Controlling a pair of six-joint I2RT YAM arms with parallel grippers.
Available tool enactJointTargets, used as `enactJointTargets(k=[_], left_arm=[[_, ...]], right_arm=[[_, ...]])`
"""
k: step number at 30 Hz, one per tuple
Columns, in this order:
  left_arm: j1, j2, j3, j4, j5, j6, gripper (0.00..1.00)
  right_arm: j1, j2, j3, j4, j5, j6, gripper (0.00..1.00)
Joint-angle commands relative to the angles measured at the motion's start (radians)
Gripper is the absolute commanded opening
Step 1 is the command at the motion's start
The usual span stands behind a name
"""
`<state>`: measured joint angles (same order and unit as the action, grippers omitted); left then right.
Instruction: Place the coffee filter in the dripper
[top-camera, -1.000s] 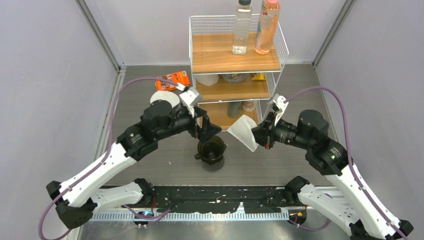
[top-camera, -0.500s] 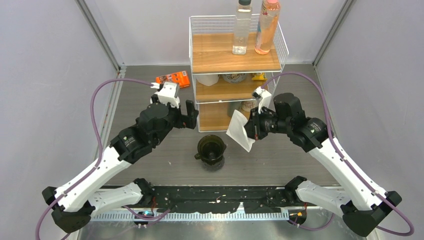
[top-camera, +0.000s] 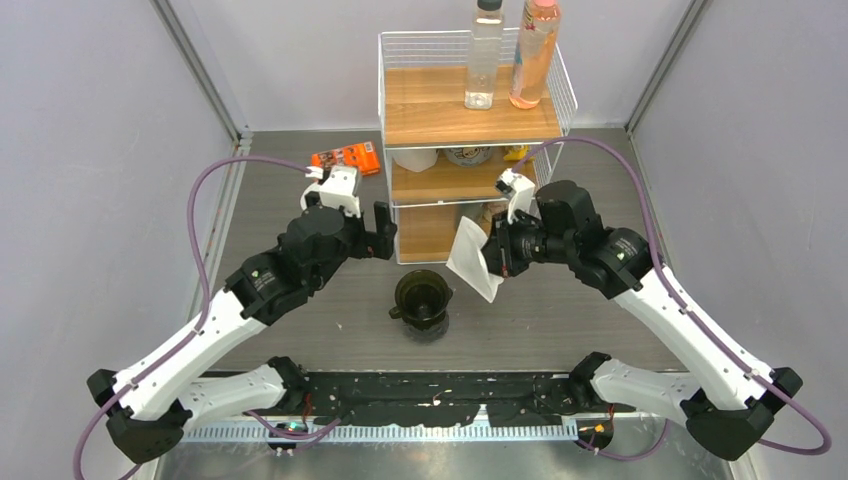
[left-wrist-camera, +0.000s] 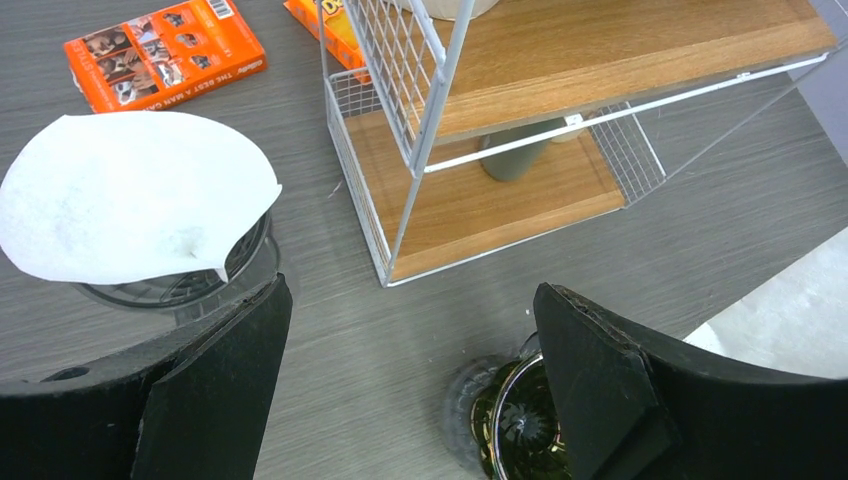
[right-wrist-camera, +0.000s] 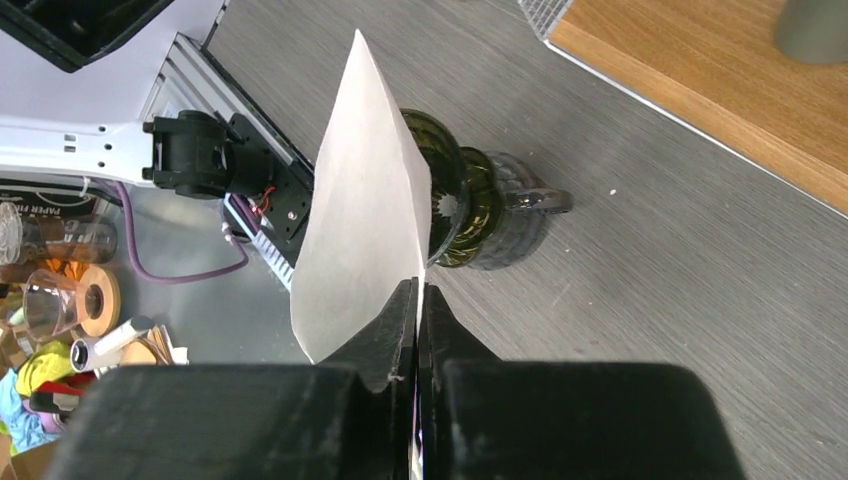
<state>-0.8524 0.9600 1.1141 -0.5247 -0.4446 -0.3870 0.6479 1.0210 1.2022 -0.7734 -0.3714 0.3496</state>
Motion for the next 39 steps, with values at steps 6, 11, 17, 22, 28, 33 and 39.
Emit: enactJointTargets(k=[6, 11, 17, 22, 28, 33, 39], left_arm=[[0.003, -0.14, -0.073, -0.027, -0.031, -0.088, 1.0], [0.003, -0.204, -0.126, -0.087, -0.051, -0.134, 1.0], [0.003, -0.275, -0.182, -0.125, -0.041, -0.173, 1.0], [0.003, -0.305, -0.213, -0.145, -0.036, -0.178, 1.0], [0.003, -0.325, -0.224, -0.148, -0.029, -0.183, 1.0], [0.003, -0.318, -0.223, -0.147, -0.025, -0.181, 1.0], [0.003, -0.298, -0.22, -0.147, -0.021, -0.174, 1.0]], right_arm=[[0.224, 0.112, 0.141, -0.075, 0.256, 0.076, 0.05], [0.333, 0.206, 0.203, -0.102, 0.34, 0.13, 0.05], [0.373, 0.333, 0.258, -0.153, 0.454, 0.18, 0.05], [0.411, 0.421, 0.329, -0.25, 0.515, 0.2, 0.05], [0.424, 0.486, 0.348, -0.254, 0.533, 0.232, 0.05], [0.433, 0.521, 0.353, -0.242, 0.509, 0.235, 0.1], [0.441, 0.549, 0.369, -0.248, 0.517, 0.234, 0.11]])
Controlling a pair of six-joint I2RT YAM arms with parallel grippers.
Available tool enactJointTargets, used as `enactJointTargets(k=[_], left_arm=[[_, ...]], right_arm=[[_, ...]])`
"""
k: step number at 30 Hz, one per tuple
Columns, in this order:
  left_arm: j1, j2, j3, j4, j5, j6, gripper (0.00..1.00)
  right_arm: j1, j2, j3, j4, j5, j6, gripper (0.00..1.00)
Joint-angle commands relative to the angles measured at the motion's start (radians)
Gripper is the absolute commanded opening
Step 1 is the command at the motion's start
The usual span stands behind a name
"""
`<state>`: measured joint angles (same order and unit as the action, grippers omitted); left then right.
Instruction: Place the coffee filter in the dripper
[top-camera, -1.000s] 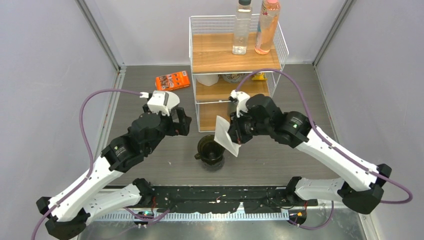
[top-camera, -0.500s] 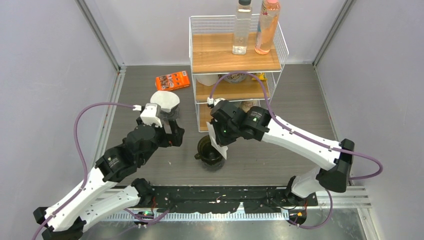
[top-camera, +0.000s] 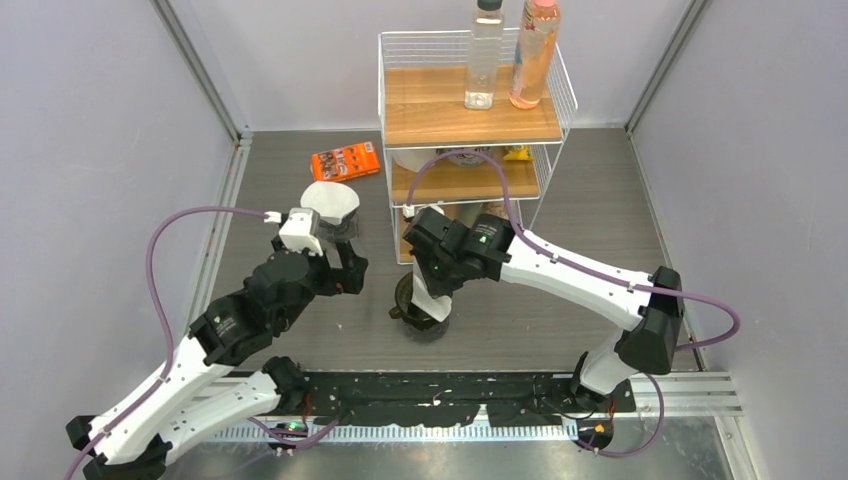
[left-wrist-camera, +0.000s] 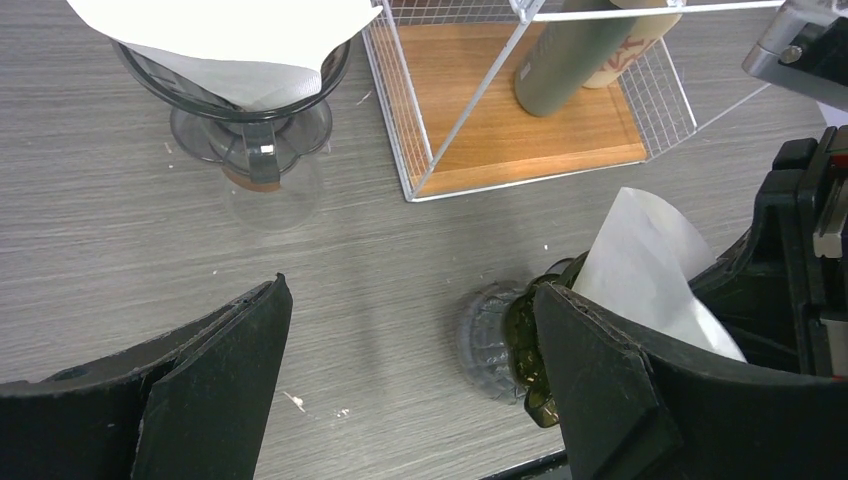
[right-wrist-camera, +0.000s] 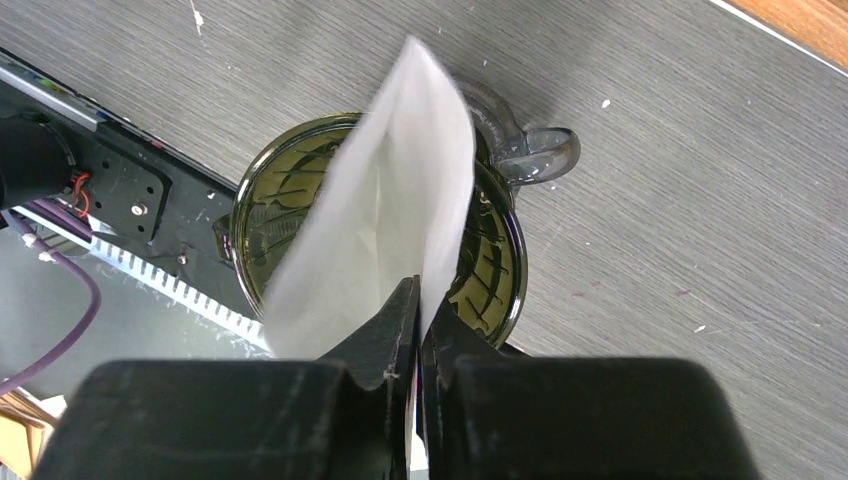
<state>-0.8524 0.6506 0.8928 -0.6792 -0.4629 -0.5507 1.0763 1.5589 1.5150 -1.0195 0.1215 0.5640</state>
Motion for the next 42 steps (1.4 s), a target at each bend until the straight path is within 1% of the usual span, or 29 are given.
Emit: enactJointTargets(k=[1, 6, 8, 9, 14, 17, 23, 27, 30, 33, 35, 39, 42], left_arm=[[0.003, 0.011, 0.001, 0.007, -0.003, -0.008, 1.0], [0.003, 0.01, -0.002, 0.007, -0.003, -0.005, 0.99], [0.003, 0.007, -0.002, 0.01, 0.004, -0.005, 1.0], [0.003, 0.004, -0.001, 0.009, 0.009, -0.005, 1.0], [0.003, -0.012, -0.011, 0.009, 0.017, -0.005, 1.0], [0.003, -0.02, -0.019, 0.007, 0.017, -0.005, 1.0], [0.003, -0.027, -0.023, 0.003, 0.017, -0.003, 0.99], [0.003, -0.032, -0.024, 0.031, 0.058, -0.017, 1.0], [0.003, -0.024, -0.022, 0.097, 0.176, -0.079, 0.99], [0.003, 0.026, -0.003, 0.133, 0.29, -0.153, 0.99], [0.003, 0.082, 0.032, 0.091, 0.342, -0.183, 1.0], [0.003, 0.189, 0.097, -0.016, 0.387, -0.224, 0.99], [0.003, 0.219, 0.075, 0.046, 0.464, -0.254, 0.95]], right_arm=[[0.015, 0.018, 0.065, -0.012, 0.043, 0.019, 0.11], [0.044, 0.045, 0.131, -0.088, 0.112, 0.017, 0.11], [0.055, 0.048, 0.144, -0.092, 0.121, 0.02, 0.14], [0.06, 0.05, 0.147, -0.091, 0.122, 0.019, 0.17], [0.063, 0.06, 0.155, -0.083, 0.11, 0.016, 0.27], [0.066, 0.056, 0.164, -0.092, 0.13, 0.018, 0.36], [0.069, 0.034, 0.169, -0.1, 0.151, 0.02, 0.45], [0.071, 0.021, 0.173, -0.09, 0.167, 0.016, 0.45], [0.071, 0.02, 0.17, -0.079, 0.157, 0.007, 0.42], [0.071, 0.017, 0.153, -0.06, 0.142, 0.003, 0.4], [0.072, 0.006, 0.137, -0.043, 0.133, 0.002, 0.4], [0.071, -0.03, 0.084, 0.011, 0.126, 0.012, 0.39], [0.072, -0.045, 0.053, 0.034, 0.13, 0.018, 0.4]])
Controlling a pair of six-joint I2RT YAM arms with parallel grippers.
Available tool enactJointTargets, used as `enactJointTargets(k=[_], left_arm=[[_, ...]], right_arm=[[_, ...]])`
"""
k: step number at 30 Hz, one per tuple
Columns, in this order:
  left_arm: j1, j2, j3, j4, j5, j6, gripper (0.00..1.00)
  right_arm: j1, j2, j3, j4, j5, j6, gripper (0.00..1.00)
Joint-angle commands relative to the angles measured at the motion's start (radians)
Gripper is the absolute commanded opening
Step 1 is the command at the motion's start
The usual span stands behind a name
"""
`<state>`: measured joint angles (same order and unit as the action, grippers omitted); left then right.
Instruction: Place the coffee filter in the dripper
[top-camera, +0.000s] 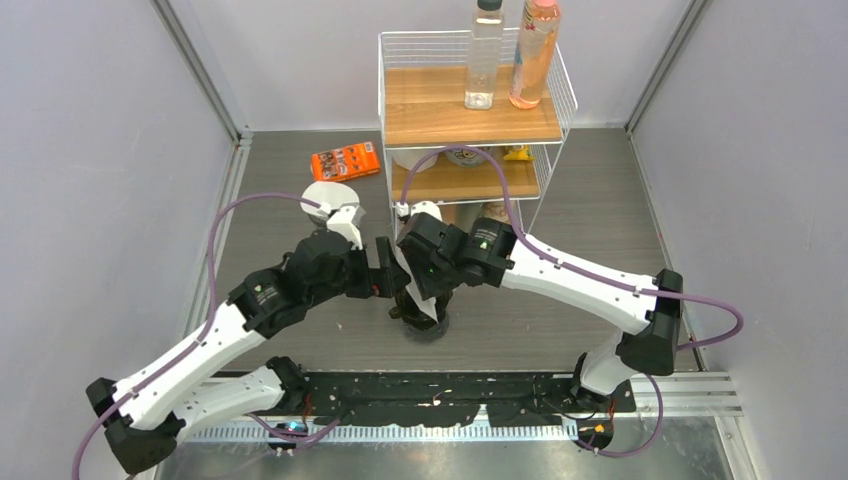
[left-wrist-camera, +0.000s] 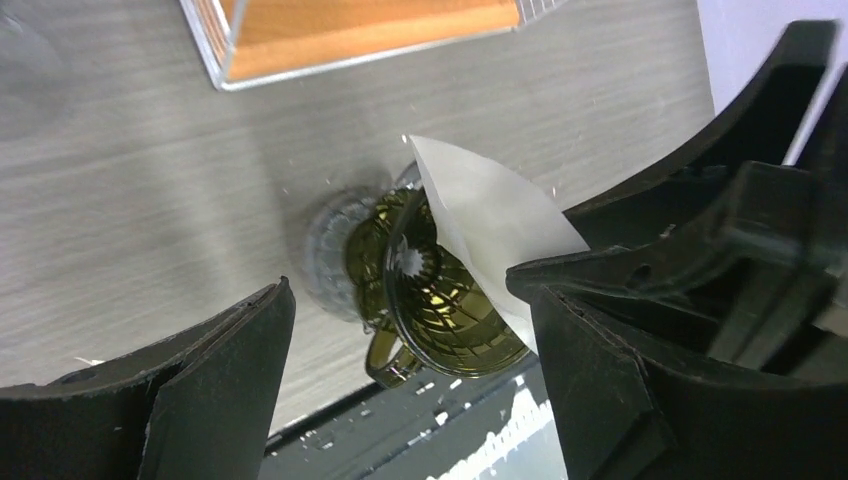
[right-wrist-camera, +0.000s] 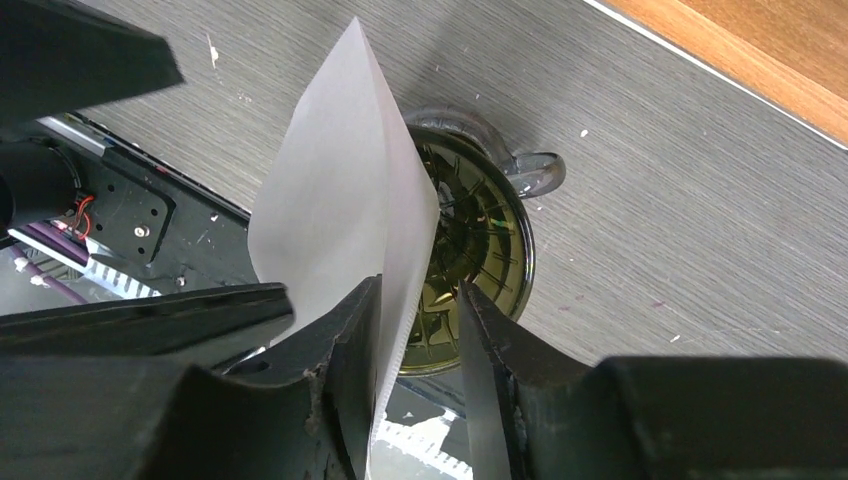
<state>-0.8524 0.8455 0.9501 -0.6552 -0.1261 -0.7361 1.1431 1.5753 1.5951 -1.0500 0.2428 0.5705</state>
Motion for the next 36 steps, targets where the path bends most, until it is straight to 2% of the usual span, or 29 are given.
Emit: enactJointTargets(k=[1, 10, 16, 36], left_arm=[[0.002, 0.03, 0.01, 0.044, 0.158, -0.081, 0.92], [0.001, 0.094, 0.022, -0.043, 0.084, -0.083, 0.76], [0.001, 0.178, 0.074, -0.153, 0.052, -0.056, 0.76], [0.001, 0.264, 0.106, -0.177, 0.008, -0.003, 0.75]], right_arm=[[0.005, -0.066, -0.03, 0.066, 0.01, 0.013, 0.39], [0.005, -0.103, -0.094, 0.098, 0.019, 0.03, 0.39], [0.004, -0.119, -0.123, 0.114, 0.028, 0.023, 0.39], [-0.022, -0.123, -0.199, 0.14, 0.028, -0.018, 0.38]])
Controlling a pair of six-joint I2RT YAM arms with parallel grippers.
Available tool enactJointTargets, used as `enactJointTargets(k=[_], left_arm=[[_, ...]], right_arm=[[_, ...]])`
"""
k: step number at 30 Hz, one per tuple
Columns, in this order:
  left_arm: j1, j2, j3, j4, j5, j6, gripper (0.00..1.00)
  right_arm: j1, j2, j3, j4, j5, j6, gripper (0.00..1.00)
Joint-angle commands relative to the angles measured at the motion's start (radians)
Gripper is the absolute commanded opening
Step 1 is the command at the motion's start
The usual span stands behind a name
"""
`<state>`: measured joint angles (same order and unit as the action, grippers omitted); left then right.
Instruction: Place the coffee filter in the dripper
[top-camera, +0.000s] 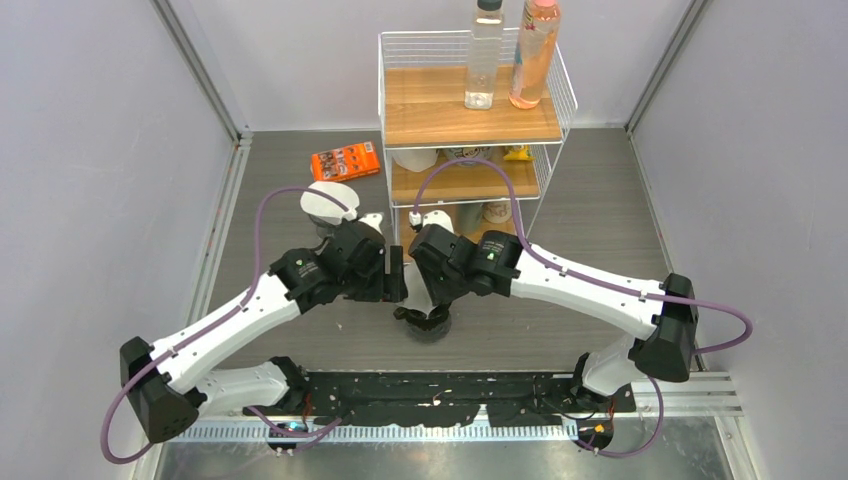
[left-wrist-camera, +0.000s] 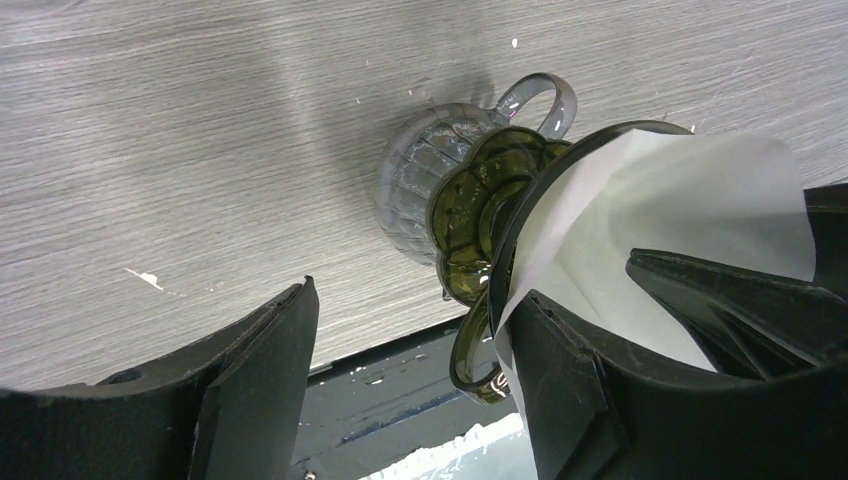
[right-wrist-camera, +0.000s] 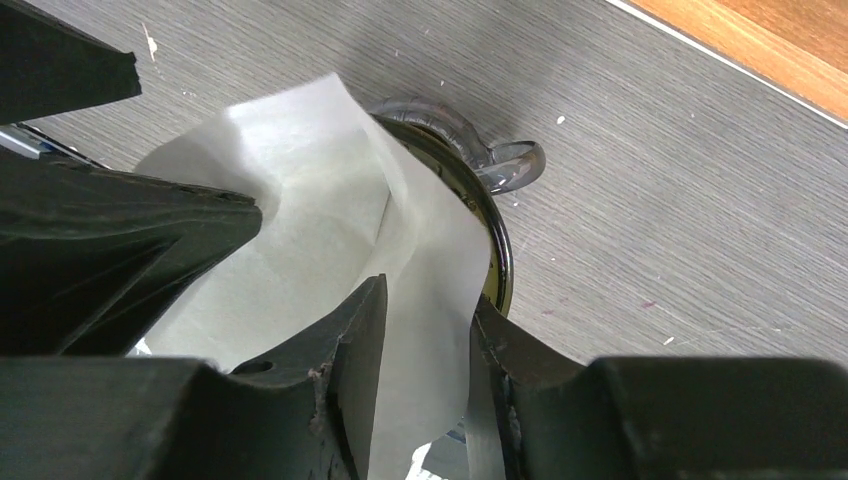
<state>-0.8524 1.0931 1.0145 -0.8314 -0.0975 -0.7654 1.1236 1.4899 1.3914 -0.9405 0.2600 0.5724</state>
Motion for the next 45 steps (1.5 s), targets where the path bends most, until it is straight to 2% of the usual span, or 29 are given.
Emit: enactJointTargets(k=[1, 10, 19, 26, 35, 39, 45], left_arm=[[0.0, 0.017, 0.041, 0.0, -0.017, 0.027, 0.76], [0.0, -0.016, 0.044, 0.045, 0.041, 0.032, 0.78], [0.001, -0.033, 0.039, 0.047, 0.029, 0.038, 0.78], [0.001, -0.029, 0.04, 0.06, 0.048, 0.054, 0.79], [0.001, -0.027, 0.038, 0.071, 0.052, 0.056, 0.79], [0.001, -0.024, 0.05, 0.079, 0.051, 0.057, 0.79], [-0.004, 0.023, 0.095, 0.068, 0.04, 0.06, 0.8]], right_arm=[[-0.002, -0.041, 0.005, 0.033, 0.007, -0.021, 0.38], [-0.002, -0.119, 0.047, 0.059, -0.009, -0.069, 0.42], [-0.002, -0.148, 0.087, 0.059, 0.049, -0.093, 0.43], [0.007, -0.186, 0.079, 0.2, -0.124, -0.163, 0.43], [0.043, -0.166, 0.068, 0.27, -0.278, -0.204, 0.4], [0.048, -0.215, 0.021, 0.289, -0.265, -0.193, 0.4], [0.047, -0.33, -0.057, 0.294, -0.135, -0.17, 0.4]])
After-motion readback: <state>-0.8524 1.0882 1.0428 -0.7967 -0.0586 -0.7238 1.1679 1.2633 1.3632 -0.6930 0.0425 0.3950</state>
